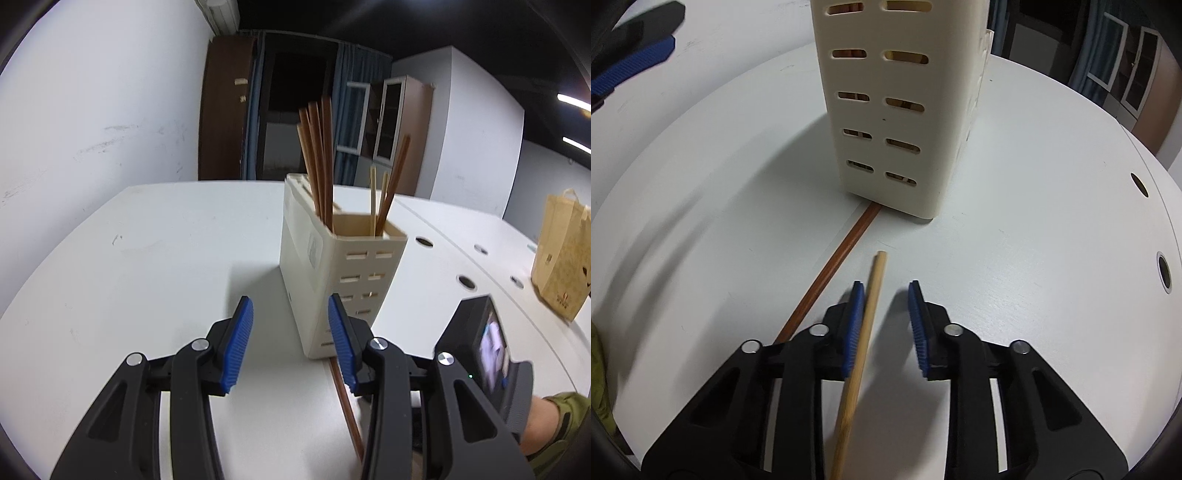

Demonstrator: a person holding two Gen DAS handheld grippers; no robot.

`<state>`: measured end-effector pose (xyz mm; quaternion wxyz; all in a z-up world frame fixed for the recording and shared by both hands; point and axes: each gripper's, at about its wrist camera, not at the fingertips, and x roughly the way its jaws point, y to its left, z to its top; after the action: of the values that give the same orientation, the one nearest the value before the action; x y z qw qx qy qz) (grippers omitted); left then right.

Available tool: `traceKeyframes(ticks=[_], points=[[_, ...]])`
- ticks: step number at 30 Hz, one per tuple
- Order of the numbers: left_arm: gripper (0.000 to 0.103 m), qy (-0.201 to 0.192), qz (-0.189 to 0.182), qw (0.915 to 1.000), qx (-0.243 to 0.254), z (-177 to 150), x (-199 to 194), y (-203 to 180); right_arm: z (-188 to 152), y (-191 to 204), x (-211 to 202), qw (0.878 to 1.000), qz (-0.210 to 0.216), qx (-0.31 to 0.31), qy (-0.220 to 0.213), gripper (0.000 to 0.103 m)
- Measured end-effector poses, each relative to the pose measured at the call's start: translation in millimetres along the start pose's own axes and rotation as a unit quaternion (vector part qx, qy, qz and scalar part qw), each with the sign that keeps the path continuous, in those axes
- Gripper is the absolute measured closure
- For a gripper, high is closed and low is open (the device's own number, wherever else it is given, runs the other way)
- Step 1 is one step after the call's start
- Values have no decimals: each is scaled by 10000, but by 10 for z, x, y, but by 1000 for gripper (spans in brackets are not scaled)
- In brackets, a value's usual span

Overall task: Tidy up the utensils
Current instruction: 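Close the right tool on the light wooden chopstick, then lift the light wooden chopstick with the right tool toward the holder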

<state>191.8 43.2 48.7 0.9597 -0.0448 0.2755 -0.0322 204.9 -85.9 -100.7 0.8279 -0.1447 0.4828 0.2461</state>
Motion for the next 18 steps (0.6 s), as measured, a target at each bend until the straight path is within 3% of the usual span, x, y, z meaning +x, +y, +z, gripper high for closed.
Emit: traceKeyframes(ticks=[9, 18], points=[[61, 827, -73, 9965, 135, -138, 374, -142, -21, -57, -40, 9995, 202, 216, -94, 96], [61, 1797, -91, 9829, 382, -384, 887, -397, -58, -318, 3, 9985, 275, 452, -159, 97]])
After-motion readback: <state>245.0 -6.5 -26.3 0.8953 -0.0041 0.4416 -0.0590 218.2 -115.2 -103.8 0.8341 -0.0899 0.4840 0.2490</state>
